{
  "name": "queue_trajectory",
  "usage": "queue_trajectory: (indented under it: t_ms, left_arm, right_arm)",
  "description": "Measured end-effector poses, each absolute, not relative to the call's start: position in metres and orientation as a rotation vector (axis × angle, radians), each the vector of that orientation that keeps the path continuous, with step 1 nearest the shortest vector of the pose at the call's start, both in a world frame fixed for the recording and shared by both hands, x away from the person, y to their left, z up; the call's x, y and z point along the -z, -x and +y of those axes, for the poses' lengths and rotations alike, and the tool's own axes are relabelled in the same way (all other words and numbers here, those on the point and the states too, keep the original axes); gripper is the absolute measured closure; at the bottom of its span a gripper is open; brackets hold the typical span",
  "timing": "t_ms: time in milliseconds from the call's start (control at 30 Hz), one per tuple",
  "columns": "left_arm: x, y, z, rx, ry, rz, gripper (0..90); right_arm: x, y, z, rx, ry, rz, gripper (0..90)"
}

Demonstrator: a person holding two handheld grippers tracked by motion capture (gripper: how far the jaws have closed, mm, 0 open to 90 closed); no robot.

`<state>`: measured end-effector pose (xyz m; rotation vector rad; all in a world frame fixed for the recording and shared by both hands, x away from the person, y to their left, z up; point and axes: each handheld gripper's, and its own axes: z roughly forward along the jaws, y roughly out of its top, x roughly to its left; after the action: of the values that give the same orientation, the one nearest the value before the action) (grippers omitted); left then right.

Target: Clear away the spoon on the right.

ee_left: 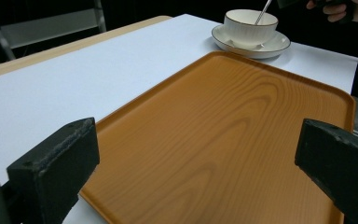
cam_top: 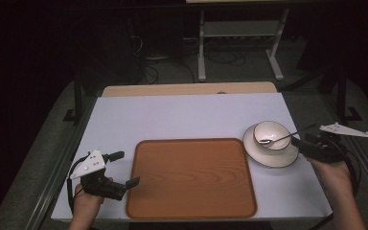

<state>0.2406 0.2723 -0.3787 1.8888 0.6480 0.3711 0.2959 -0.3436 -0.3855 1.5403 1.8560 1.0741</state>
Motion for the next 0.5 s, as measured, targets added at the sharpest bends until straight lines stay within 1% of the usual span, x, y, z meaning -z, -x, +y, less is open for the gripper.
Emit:
queue_trajectory:
  t_ms: [500]
  left_arm:
    - [0.379, -0.241, 0.272, -0.369, -1.89, 0.649, 0.0]
  right_arm:
    - [0.4, -0.322, -0.344, -1.104, -1.614, 1.83, 41.0]
